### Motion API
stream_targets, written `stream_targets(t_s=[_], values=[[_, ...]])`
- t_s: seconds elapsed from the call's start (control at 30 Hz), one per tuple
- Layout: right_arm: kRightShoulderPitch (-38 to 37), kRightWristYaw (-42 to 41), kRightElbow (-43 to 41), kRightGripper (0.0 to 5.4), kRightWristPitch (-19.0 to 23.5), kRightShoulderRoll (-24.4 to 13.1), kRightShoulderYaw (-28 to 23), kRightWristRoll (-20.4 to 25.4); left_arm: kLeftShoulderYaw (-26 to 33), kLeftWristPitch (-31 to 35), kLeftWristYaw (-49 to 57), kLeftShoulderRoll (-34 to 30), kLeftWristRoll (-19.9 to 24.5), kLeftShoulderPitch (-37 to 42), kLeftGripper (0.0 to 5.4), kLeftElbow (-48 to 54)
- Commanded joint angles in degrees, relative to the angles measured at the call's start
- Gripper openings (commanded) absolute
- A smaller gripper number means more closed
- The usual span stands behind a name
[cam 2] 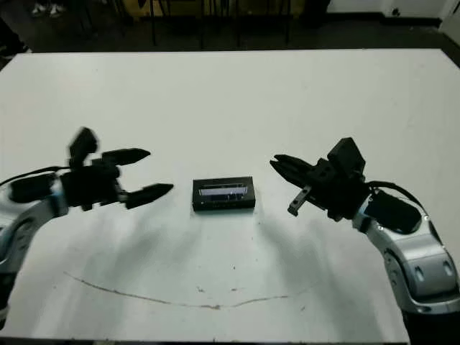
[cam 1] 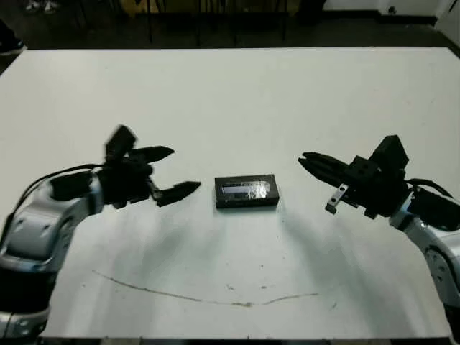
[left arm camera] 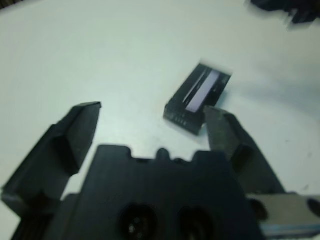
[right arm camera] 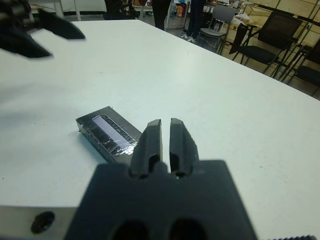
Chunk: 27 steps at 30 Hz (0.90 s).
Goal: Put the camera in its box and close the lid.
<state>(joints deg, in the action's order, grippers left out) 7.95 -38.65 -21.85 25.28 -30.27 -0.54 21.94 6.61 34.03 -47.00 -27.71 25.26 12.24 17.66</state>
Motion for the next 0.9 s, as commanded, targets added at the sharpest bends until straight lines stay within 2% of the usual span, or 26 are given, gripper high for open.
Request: stream_targets(t_s=[0.03, 0.1, 0.2, 0.3, 0.43, 0.57, 0.67, 0.77, 0.9], values=[[-0.4, 0.1, 0.6, 0.00, 0.4, -0.4, 0.0, -0.3, 1.6, 0.2, 3.7, 1.2, 2.1, -0.6, 3.64, 2.8], [-0.3, 0.2, 1.1, 0.00, 0.1, -0.1, -0.1, -0.3, 1.7, 1.4, 7.8, 3.3, 3.4, -0.1, 3.27, 4.6], [-0.5, 1.5, 1.2, 0.00, 0.0, 0.6, -0.5, -0.5, 1.0, 7.0, 18.3, 9.3, 5.9, 0.5, 2.68, 7.9], [-1.0, 2.9, 1.6, 0.00, -1.1, 2.0, -1.0, -0.4, -1.5, 10.8, 27.9, 15.7, 6.0, 1.0, 2.11, 9.7], [-2.1, 9.3, 0.2, 0.00, -1.2, 5.3, -2.0, -2.1, -6.9, 10.1, 36.5, 22.6, 2.8, 0.9, 1.34, 8.7], [-3.4, 17.9, -2.1, 0.00, -0.2, 10.4, -4.0, -2.7, -12.6, 11.7, 42.9, 27.8, -0.8, 1.4, 0.58, 6.8], [-3.7, 22.1, -3.1, 0.00, 0.7, 12.4, -5.2, -3.1, -16.1, 13.8, 46.4, 31.1, -2.9, 1.7, 0.02, 4.7], [-3.9, 23.8, -3.7, 0.00, 1.4, 13.1, -5.7, -2.6, -18.6, 15.2, 48.0, 33.9, -4.2, 1.8, 0.02, 1.8], [-4.2, 23.3, -3.5, 0.00, 1.0, 13.2, -5.9, -1.7, -22.6, 16.2, 47.9, 34.1, -7.2, 2.2, 0.02, -2.0]])
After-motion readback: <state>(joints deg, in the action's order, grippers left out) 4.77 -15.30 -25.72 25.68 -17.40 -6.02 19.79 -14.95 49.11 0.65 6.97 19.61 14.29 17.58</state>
